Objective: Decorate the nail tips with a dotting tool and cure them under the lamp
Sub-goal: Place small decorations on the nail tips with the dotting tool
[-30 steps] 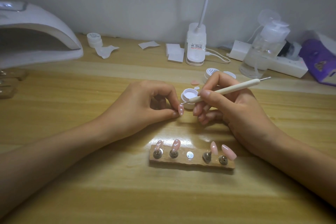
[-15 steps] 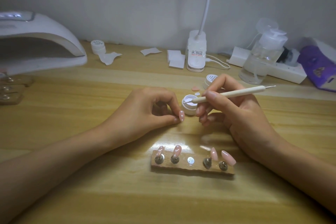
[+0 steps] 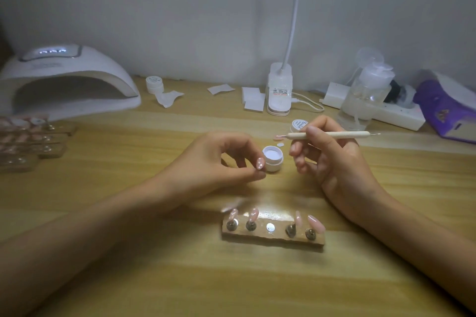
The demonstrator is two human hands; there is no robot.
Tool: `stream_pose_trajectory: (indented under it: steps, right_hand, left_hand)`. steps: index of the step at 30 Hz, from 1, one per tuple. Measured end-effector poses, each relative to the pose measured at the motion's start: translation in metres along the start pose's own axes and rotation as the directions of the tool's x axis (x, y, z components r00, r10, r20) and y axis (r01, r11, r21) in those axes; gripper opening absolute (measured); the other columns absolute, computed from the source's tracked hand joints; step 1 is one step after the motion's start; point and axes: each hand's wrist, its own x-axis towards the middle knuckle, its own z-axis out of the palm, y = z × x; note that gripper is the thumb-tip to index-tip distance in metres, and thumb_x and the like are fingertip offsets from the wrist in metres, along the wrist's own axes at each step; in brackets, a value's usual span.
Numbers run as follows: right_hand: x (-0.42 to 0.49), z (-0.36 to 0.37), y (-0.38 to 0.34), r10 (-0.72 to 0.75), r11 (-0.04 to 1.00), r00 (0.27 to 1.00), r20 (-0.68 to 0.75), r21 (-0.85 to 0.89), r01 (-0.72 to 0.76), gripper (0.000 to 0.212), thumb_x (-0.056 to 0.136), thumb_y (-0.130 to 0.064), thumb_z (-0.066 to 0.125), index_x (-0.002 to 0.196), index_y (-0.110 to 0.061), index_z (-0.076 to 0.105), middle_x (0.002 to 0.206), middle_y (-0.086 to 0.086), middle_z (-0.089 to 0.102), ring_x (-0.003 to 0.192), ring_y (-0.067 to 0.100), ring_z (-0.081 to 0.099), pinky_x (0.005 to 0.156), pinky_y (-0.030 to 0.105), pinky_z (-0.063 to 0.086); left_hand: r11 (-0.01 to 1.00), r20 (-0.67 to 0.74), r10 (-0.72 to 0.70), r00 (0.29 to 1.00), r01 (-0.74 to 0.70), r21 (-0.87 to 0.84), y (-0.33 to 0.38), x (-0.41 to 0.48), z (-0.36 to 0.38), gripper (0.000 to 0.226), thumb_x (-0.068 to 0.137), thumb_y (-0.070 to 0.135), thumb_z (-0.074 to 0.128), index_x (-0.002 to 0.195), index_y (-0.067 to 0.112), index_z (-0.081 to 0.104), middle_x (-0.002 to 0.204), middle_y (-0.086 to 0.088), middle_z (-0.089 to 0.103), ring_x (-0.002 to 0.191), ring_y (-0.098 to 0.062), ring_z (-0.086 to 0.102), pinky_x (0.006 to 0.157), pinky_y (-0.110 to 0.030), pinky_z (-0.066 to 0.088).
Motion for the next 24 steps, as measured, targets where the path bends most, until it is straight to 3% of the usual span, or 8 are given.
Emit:
stream_pose_trajectory:
  steps: [4, 7, 11, 15, 18, 24]
  right_hand:
    - [0.002, -0.002, 0.000, 0.021, 1.000, 0.999, -0.039, 0.022, -0.020, 0.018, 0.089, -0.027, 0.062, 0.079, -0.018, 0.049, 0.068, 0.002, 0.064, 0.057, 0.010, 0.054, 0.052, 0.018, 0.045]
    - [0.002, -0.002, 0.000, 0.027, 0.999, 0.999, -0.046, 0.041, -0.026, 0.015, 0.087, -0.027, 0.058, 0.077, -0.019, 0.051, 0.068, 0.002, 0.064, 0.056, 0.009, 0.054, 0.051, 0.017, 0.044]
    - [0.002, -0.002, 0.000, 0.031, 0.998, 0.999, -0.040, 0.058, -0.028, 0.013, 0.087, -0.026, 0.058, 0.078, -0.019, 0.051, 0.068, 0.003, 0.064, 0.056, 0.009, 0.054, 0.051, 0.017, 0.044]
    - [0.002, -0.003, 0.001, 0.045, 0.997, 0.998, -0.042, 0.061, -0.043, 0.017, 0.086, -0.027, 0.063, 0.079, -0.018, 0.051, 0.068, 0.004, 0.064, 0.055, 0.010, 0.054, 0.051, 0.018, 0.045]
    - [0.003, -0.003, 0.002, 0.043, 0.997, 0.998, -0.037, 0.058, -0.041, 0.017, 0.086, -0.027, 0.062, 0.080, -0.017, 0.050, 0.068, 0.004, 0.064, 0.056, 0.010, 0.054, 0.051, 0.018, 0.045]
    - [0.004, -0.004, 0.002, 0.049, 0.997, 0.998, -0.043, 0.070, -0.046, 0.016, 0.086, -0.026, 0.062, 0.079, -0.018, 0.050, 0.067, 0.003, 0.063, 0.055, 0.010, 0.054, 0.050, 0.018, 0.044]
  left_hand:
    - [0.999, 0.049, 0.045, 0.998, -0.044, -0.017, 0.022, -0.013, -0.001, 0.010, 0.076, 0.030, 0.080, 0.081, 0.026, 0.071, 0.086, 0.013, 0.074, 0.075, 0.001, 0.055, 0.058, -0.011, 0.036]
    - [0.982, 0.077, 0.134, 0.988, -0.143, 0.120, 0.028, -0.025, 0.011, 0.010, 0.077, 0.035, 0.080, 0.078, 0.031, 0.071, 0.088, 0.019, 0.072, 0.095, -0.004, 0.056, 0.072, -0.010, 0.037]
    - [0.946, 0.054, 0.196, 0.979, -0.203, 0.252, 0.023, -0.040, 0.026, 0.014, 0.082, 0.030, 0.077, 0.081, 0.038, 0.065, 0.097, 0.018, 0.068, 0.111, -0.015, 0.050, 0.092, -0.030, 0.041]
    - [0.942, 0.035, 0.130, 0.991, -0.135, 0.306, 0.014, -0.041, 0.031, 0.007, 0.080, 0.034, 0.068, 0.079, 0.039, 0.062, 0.095, 0.019, 0.067, 0.107, -0.010, 0.051, 0.094, -0.037, 0.041]
    - [0.965, 0.039, 0.079, 0.996, -0.086, 0.246, 0.009, -0.040, 0.031, 0.008, 0.081, 0.030, 0.072, 0.079, 0.033, 0.065, 0.089, 0.016, 0.069, 0.100, -0.010, 0.054, 0.088, -0.033, 0.043]
    - [0.968, 0.053, 0.107, 0.993, -0.116, 0.221, 0.007, -0.041, 0.031, 0.006, 0.078, 0.029, 0.070, 0.081, 0.030, 0.064, 0.080, 0.008, 0.068, 0.090, -0.017, 0.057, 0.077, -0.028, 0.045]
